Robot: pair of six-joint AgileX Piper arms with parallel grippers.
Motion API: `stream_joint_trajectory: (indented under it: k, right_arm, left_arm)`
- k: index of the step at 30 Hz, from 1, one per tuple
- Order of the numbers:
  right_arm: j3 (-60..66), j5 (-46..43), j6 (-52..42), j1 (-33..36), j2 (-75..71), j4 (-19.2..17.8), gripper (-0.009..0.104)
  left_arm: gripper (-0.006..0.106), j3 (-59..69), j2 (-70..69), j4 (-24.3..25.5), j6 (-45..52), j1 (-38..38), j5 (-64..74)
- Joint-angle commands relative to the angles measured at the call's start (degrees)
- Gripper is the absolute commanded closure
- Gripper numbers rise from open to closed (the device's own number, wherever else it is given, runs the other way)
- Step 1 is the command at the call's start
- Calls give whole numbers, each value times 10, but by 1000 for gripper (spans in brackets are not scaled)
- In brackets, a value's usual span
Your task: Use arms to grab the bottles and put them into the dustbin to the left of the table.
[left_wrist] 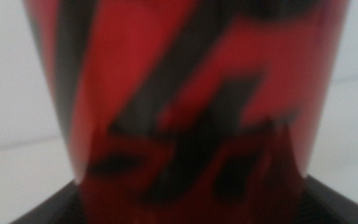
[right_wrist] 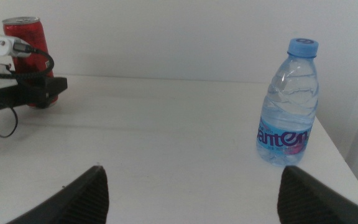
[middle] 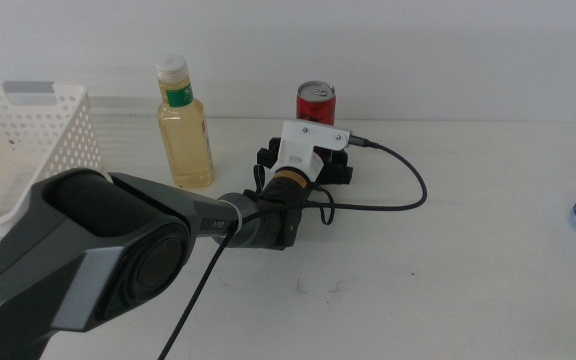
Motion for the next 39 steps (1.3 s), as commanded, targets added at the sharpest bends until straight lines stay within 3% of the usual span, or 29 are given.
stream_joint_trajectory:
  k: [1,4,11,21,30,34,39]
  right_arm:
    - [2,-3,-1,-5,-2,-6,3]
    - [2,-3,-1,-5,-2,-6,3]
    - [2,-3,-1,-5,-2,-6,3]
    - [2,-3,-1,-5,-2,-6,3]
    - [2,-3,-1,-5,-2,-6,3]
    - [2,-3,-1,-5,-2,-6,3]
    - [2,-3,-1,-5,-2,-6,3]
  left_arm:
    - [15,-11,3,-4,1,2,-25]
    - [33,-14,3,-8,1,3,-21]
    - [103,32,-39,-27,23,4,6]
    - [102,306,-323,-50,83,-17,64]
    - [102,402,-582,-191,187,-8,332]
    - [102,401,-629,-183,191,54,433]
    - [102,401,-641,-157,191,85,449]
